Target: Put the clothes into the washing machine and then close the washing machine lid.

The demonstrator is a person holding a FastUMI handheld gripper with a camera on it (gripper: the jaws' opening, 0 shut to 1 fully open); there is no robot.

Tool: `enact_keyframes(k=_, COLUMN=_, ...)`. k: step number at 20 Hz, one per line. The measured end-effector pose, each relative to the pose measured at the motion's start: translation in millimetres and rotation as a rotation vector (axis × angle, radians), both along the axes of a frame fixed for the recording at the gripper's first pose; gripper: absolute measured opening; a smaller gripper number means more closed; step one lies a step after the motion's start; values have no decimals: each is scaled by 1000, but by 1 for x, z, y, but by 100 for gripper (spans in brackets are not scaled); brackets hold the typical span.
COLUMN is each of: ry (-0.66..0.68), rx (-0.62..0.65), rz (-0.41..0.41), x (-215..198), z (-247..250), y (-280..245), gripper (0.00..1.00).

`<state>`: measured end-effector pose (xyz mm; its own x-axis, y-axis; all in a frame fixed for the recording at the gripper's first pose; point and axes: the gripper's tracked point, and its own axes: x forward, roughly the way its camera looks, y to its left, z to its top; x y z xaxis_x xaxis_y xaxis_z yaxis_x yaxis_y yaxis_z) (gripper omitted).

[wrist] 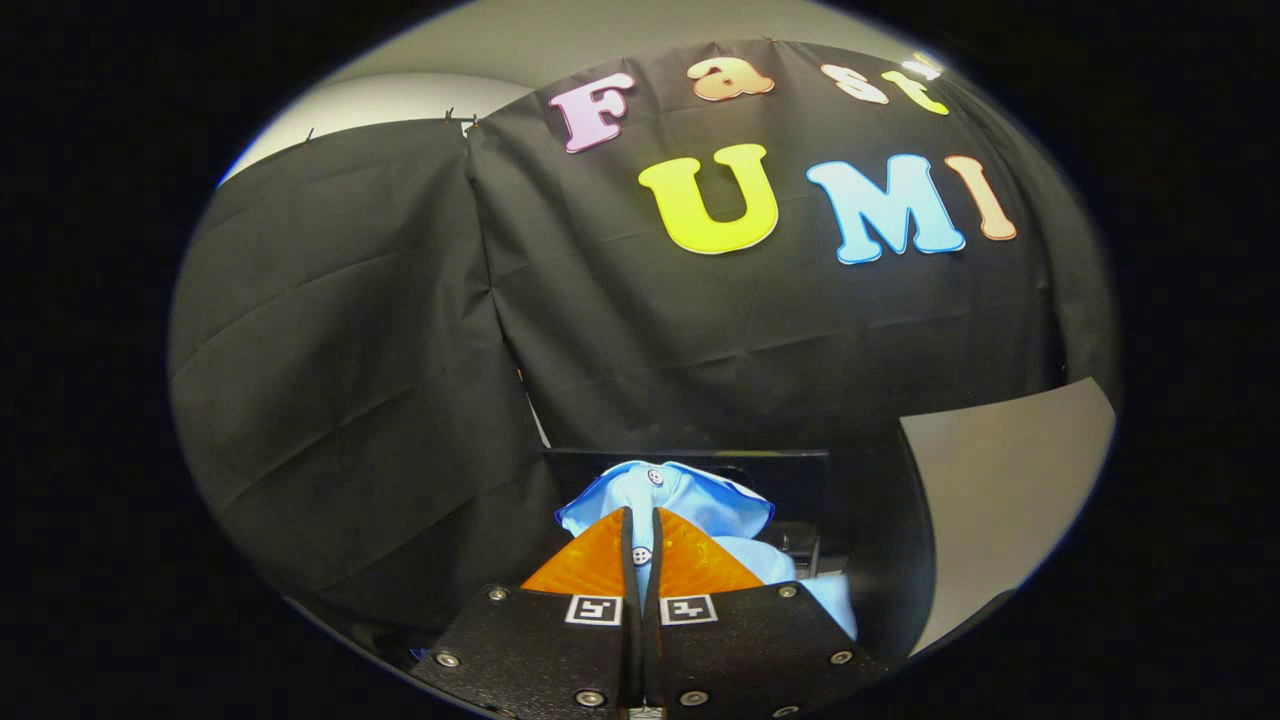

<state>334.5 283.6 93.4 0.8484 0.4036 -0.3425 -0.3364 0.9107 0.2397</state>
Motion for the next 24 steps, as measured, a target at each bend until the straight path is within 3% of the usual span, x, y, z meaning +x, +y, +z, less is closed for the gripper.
enact_keyframes(k=8, ry=32, rx=-23, rz=11, x=6, z=-46, y=44, gripper=0)
enact_keyframes(k=24, ry=96, rx=-104, rz=-81, x=31, z=-149, y=72, gripper=0)
